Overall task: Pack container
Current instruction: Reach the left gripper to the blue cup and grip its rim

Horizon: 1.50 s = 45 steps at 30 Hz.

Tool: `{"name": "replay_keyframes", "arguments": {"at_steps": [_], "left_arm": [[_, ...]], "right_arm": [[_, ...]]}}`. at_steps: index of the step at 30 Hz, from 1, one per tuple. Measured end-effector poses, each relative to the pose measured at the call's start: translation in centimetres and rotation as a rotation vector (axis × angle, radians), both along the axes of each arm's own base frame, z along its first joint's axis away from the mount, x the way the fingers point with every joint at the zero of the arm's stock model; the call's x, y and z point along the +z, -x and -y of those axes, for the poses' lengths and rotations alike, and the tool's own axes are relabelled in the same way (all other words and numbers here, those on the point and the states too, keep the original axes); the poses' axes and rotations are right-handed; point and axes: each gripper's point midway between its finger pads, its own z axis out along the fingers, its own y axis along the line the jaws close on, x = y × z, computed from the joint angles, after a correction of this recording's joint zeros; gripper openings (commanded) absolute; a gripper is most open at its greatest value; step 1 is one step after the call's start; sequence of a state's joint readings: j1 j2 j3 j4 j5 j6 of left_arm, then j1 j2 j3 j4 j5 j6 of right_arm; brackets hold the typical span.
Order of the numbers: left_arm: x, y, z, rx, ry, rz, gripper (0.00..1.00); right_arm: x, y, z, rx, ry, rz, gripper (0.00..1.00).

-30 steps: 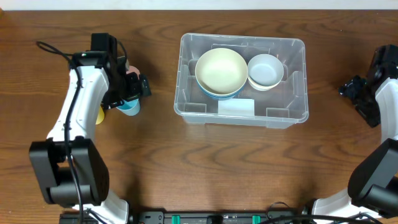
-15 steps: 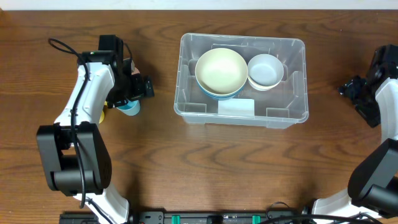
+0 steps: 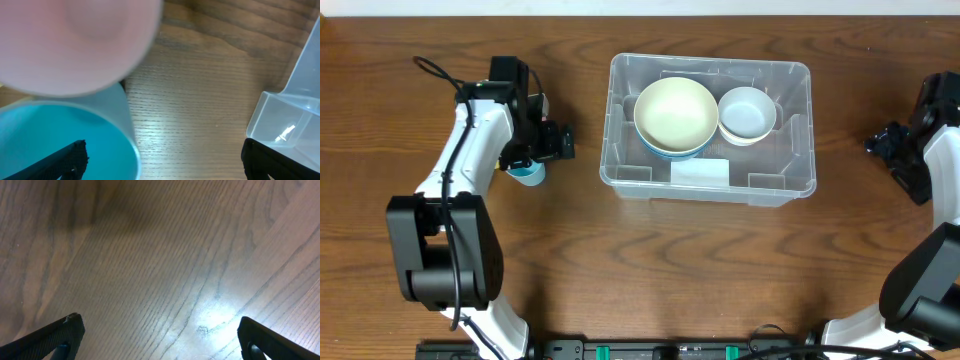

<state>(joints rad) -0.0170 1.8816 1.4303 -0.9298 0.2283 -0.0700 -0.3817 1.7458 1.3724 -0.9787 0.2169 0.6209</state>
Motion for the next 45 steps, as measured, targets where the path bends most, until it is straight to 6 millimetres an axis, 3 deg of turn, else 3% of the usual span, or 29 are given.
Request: {"name": "replay_keyframes", "arguments": {"at_steps": [12,21,24,27,33,39,43,45], "left_arm": [[-0.3,0.0,-0.7,-0.015,-0.051,0.0,0.98],[-2.0,0.4,-0.7,-0.02,-0.055,-0.05,1.0],[-2.2,0.5,-0.7,-0.021,-0.055,-0.054,0.88],[-2.2,0.5,-0.7,-0.024,-0.055,-0.054,0.68],[-2.2,0.5,-0.7,-0.022,-0.056,-0.055,0.4],[-2.2,0.5,-0.7,-0.022,-0.055,-0.055,0.34],[-2.2,0.6,-0.7,-0.017,-0.055,-0.056,0.19],[-2.2,0.6,-0.7,-0.017,-0.055,-0.057,0.19]], "right_arm": [[0.0,0.0,0.0,0.0,0.0,0.0,0.99],[0.0,0.0,0.0,0.0,0.0,0.0,0.99],[0.0,0.0,0.0,0.0,0.0,0.0,0.99],[0.0,0.0,0.0,0.0,0.0,0.0,0.99],[0.0,0.0,0.0,0.0,0.0,0.0,0.99],[0.0,0.0,0.0,0.0,0.0,0.0,0.99],[0.0,0.0,0.0,0.0,0.0,0.0,0.99],[0.0,0.0,0.0,0.0,0.0,0.0,0.99]]}}
